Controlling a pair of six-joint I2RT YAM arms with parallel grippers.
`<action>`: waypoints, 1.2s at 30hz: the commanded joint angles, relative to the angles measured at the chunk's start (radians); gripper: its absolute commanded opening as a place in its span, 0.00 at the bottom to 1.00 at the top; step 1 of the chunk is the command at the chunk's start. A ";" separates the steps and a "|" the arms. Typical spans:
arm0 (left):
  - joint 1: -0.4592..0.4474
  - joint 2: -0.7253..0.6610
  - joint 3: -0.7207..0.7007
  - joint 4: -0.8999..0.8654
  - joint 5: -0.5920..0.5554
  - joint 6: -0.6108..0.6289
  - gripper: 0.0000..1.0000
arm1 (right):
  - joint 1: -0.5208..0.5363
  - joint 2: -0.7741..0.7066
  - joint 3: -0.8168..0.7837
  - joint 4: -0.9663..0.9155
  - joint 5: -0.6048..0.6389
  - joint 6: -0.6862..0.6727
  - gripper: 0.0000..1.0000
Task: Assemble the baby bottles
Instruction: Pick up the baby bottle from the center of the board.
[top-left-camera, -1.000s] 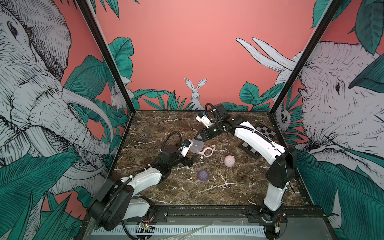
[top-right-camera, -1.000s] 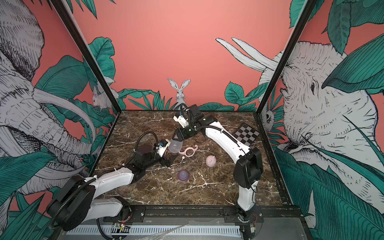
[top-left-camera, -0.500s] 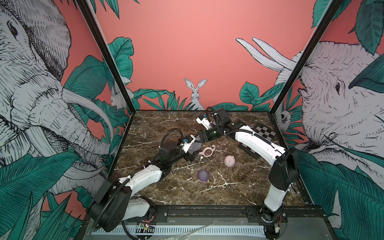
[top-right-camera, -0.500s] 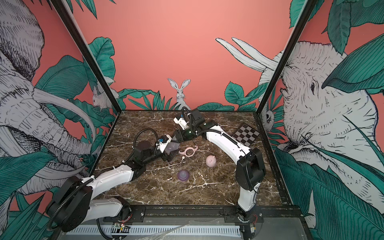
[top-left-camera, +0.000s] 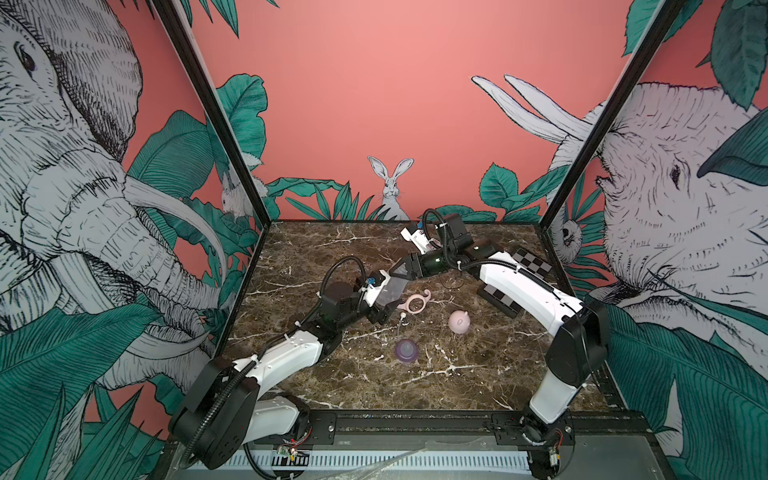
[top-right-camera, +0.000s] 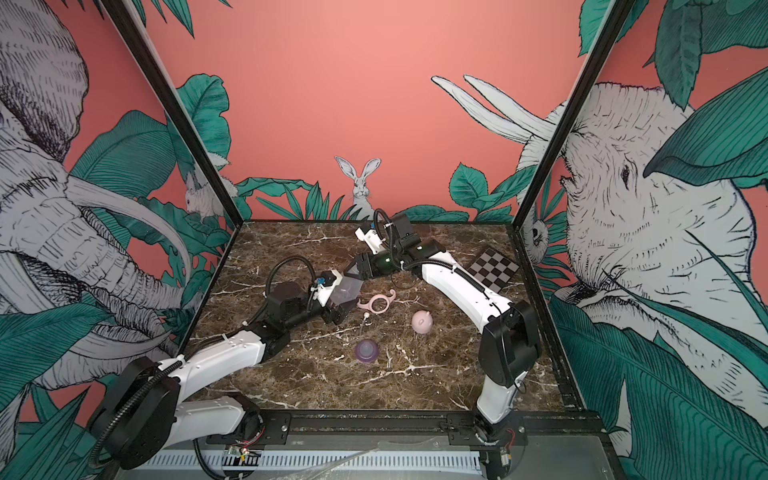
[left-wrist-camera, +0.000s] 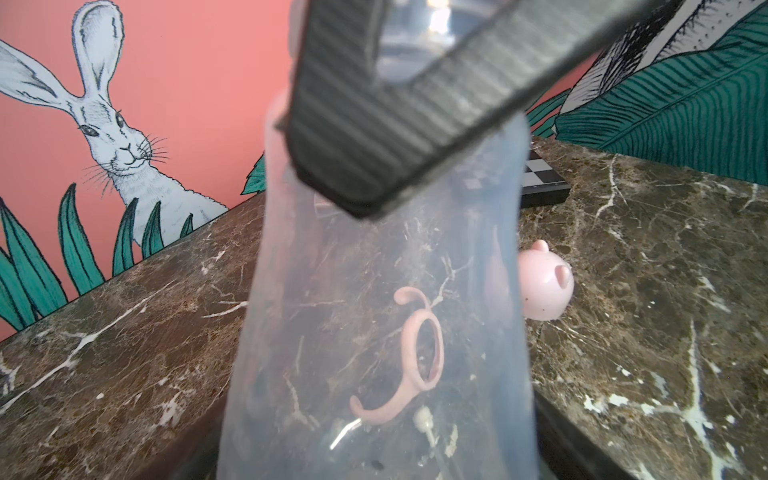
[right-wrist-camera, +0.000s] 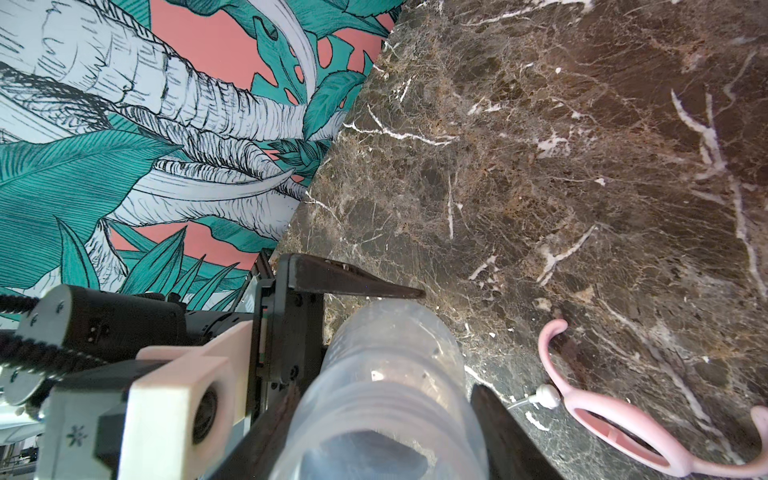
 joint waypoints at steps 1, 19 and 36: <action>-0.004 -0.004 0.008 0.018 -0.012 0.007 0.86 | -0.002 -0.031 -0.012 0.053 -0.028 0.006 0.49; -0.003 0.030 0.028 0.038 -0.005 -0.008 0.76 | -0.002 -0.002 0.001 0.046 -0.077 0.017 0.54; -0.001 -0.077 -0.038 -0.011 -0.070 0.017 0.70 | -0.184 -0.186 -0.153 0.056 0.009 -0.158 0.99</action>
